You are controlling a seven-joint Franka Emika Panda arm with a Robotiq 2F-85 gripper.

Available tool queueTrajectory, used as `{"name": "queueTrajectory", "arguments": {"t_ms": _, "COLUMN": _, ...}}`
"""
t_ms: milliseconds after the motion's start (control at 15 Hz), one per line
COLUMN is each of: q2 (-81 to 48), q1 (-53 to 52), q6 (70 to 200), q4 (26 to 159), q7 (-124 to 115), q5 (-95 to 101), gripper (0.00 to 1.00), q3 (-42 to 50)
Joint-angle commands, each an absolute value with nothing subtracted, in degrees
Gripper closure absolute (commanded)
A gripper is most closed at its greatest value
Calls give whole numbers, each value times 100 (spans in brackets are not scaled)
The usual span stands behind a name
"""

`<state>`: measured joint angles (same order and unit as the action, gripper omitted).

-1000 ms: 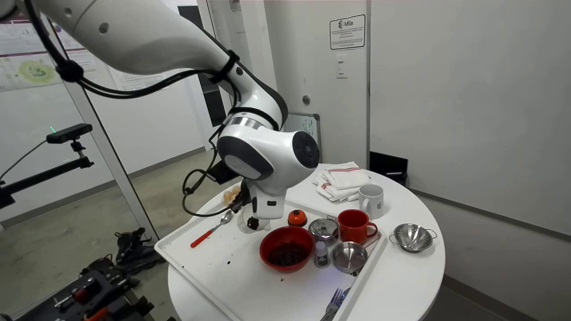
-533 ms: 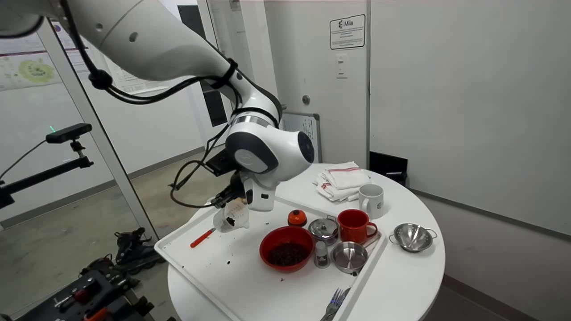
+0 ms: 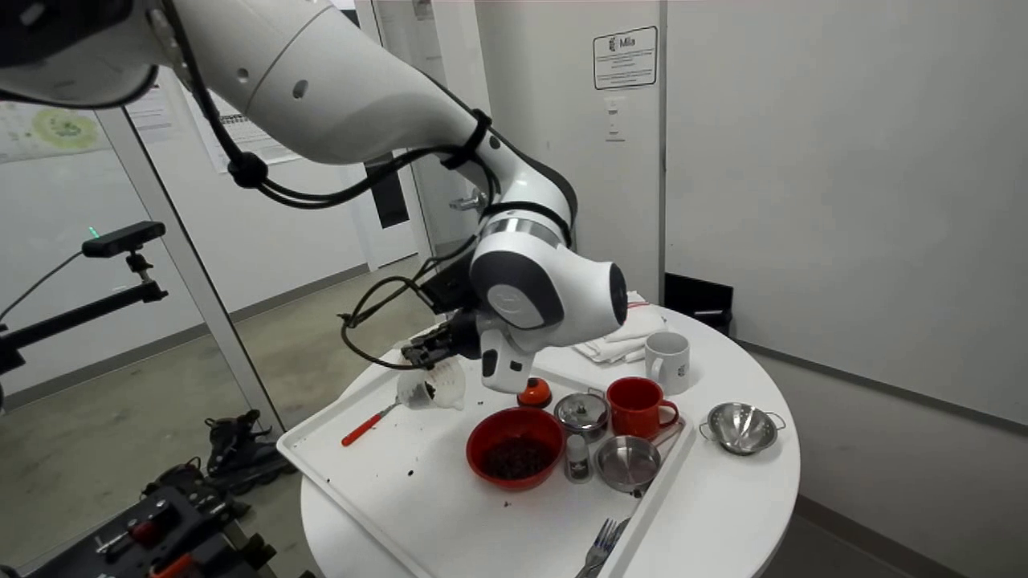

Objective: Pick up the colourless cup from the table, pour some of its contents in the orange bowl and put the cup back on the table.

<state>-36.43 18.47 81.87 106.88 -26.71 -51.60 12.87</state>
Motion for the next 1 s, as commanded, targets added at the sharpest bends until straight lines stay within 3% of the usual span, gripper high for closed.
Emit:
{"name": "queueTrajectory", "arguments": {"t_ms": 0, "q2": -3980, "q1": 2305, "q6": 7300, "q4": 10238, "q7": -2381, "q5": -5439, "gripper": 91, "q3": 1418}}
{"name": "queueTrajectory", "arguments": {"t_ms": 333, "q2": -4257, "q1": 2641, "q6": 6479, "q4": 9945, "q7": -1842, "q5": -5881, "gripper": 91, "q3": 1444}}
{"name": "queueTrajectory", "arguments": {"t_ms": 400, "q2": -4078, "q1": 2486, "q6": 6718, "q4": 10200, "q7": -1967, "q5": -5767, "gripper": 74, "q3": 1601}}
{"name": "queueTrajectory", "arguments": {"t_ms": 533, "q2": -4156, "q1": 2515, "q6": 6618, "q4": 10125, "q7": -1896, "q5": -5837, "gripper": 74, "q3": 1599}}
{"name": "queueTrajectory", "arguments": {"t_ms": 600, "q2": -4175, "q1": 2512, "q6": 6608, "q4": 10102, "q7": -1883, "q5": -5846, "gripper": 91, "q3": 1595}}
{"name": "queueTrajectory", "arguments": {"t_ms": 933, "q2": -4509, "q1": 2218, "q6": 6568, "q4": 9752, "q7": -2630, "q5": -5922, "gripper": 91, "q3": 1535}}
